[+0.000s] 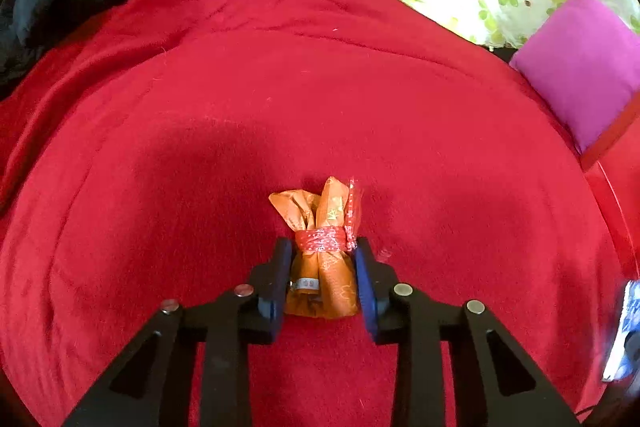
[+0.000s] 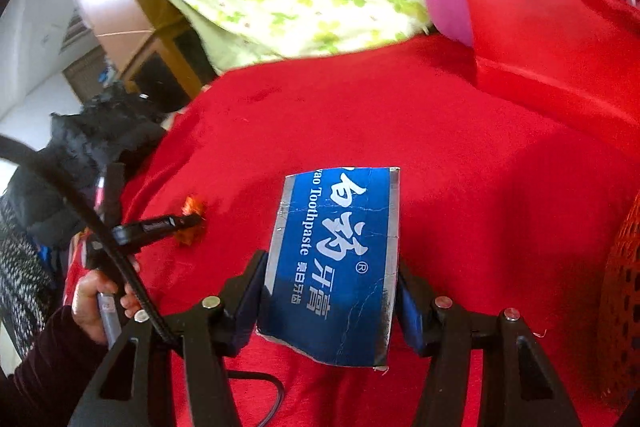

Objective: Collect trash
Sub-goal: 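Grasp the orange wrapper with the left gripper while the right gripper grasps the blue toothpaste box, then lift the orange wrapper with the left gripper while the right gripper lifts the toothpaste box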

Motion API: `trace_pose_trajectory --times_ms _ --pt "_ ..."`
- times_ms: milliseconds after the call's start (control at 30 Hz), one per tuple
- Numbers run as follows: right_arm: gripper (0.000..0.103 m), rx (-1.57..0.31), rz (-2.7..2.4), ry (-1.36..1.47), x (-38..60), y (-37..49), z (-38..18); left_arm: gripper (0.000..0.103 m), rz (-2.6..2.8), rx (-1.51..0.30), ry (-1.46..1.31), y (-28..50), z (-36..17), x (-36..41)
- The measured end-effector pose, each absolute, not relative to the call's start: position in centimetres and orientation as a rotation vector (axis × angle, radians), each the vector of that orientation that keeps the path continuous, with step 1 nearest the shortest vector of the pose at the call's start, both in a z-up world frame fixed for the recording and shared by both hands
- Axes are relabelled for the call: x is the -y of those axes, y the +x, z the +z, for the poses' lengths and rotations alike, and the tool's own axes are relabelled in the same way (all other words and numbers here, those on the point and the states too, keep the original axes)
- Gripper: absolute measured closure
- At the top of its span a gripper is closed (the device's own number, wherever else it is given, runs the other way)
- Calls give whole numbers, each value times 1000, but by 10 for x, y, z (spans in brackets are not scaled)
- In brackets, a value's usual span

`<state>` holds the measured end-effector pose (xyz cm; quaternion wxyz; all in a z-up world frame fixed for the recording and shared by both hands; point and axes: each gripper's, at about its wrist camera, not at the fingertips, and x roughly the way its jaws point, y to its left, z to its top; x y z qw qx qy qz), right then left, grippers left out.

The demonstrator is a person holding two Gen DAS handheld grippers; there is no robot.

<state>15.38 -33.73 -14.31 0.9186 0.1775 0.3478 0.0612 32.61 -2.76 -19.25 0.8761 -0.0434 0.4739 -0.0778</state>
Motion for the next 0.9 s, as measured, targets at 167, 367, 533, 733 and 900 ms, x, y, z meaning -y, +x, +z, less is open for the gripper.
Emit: trace_pose_trajectory --times_ms 167,367,533,733,900 --pt "42 -606 150 348 332 129 -121 70 -165 -888 -18 266 -158 39" --pt "42 -523 130 296 323 90 -105 70 -164 -737 63 191 -108 60" --pt "42 -455 103 299 327 45 -87 70 -182 -632 102 149 -71 73" --pt "42 -395 71 280 331 6 -62 70 -203 -555 156 107 -42 91" --pt "42 -355 63 269 330 -19 -40 69 -222 -526 174 80 -28 102"
